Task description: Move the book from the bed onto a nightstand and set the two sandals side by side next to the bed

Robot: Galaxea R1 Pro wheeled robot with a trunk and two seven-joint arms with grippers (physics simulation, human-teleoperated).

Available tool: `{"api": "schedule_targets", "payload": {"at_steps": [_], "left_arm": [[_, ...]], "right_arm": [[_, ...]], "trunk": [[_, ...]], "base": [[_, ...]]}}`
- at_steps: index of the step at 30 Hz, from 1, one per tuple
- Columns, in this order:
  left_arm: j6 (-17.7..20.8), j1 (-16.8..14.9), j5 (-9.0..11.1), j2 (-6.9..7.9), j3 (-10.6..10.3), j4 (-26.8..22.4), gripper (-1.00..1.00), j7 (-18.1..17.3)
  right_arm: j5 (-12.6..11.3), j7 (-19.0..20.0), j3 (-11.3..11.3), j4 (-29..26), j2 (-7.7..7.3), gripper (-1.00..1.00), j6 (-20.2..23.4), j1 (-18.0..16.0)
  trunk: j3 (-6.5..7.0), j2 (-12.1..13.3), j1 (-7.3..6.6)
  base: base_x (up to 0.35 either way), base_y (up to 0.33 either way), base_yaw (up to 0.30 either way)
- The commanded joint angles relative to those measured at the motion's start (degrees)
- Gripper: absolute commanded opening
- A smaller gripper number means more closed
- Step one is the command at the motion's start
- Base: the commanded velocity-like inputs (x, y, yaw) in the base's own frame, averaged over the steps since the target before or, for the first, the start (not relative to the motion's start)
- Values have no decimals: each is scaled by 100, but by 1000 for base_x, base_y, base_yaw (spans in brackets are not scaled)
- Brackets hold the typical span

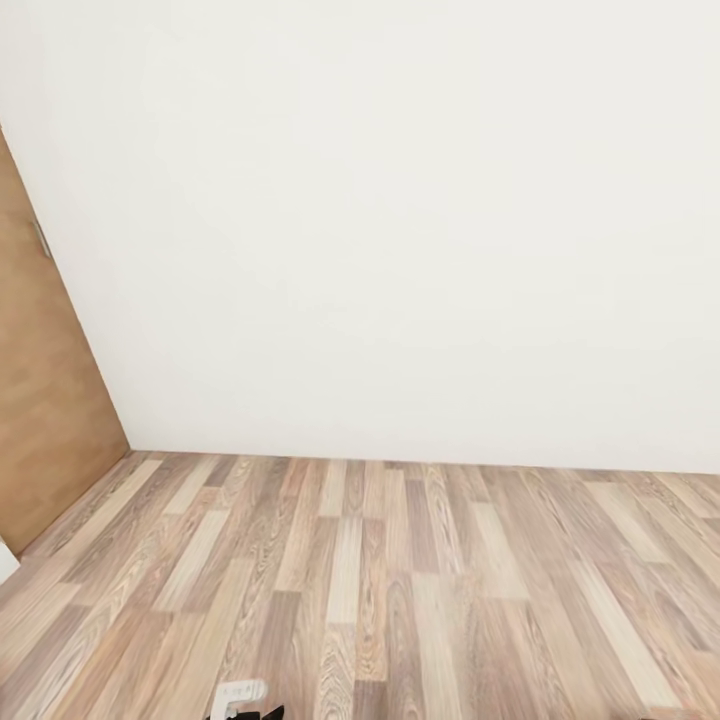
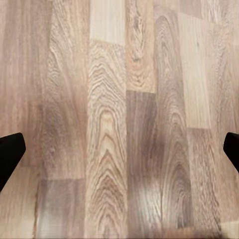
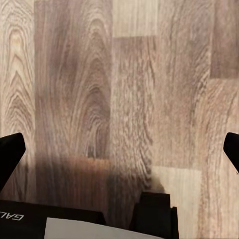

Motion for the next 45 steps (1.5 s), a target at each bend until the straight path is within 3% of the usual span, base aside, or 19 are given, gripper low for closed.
{"api": "schedule_targets", "payload": {"at_steps": [1, 12, 30, 45], "left_arm": [[-28, -5, 52, 5, -48, 5, 100, -5], [-34, -5, 52, 6, -48, 3, 100, -5], [-34, -5, 52, 1, -48, 2, 100, -5], [-34, -5, 52, 5, -48, 4, 100, -5]], "right_arm": [[-50, 33, -14, 28, -2, 100, -28, -10], [-50, 33, -23, 31, -1, 100, -29, -10], [-50, 33, -23, 29, -2, 100, -27, -10], [-50, 35, -23, 28, 0, 100, -27, -10]], "trunk": [[-5, -2, 2], [-5, -2, 2], [-5, -2, 2], [-5, -2, 2]], "base": [[193, 0, 0], [72, 0, 0], [308, 0, 0], [45, 0, 0]]}}
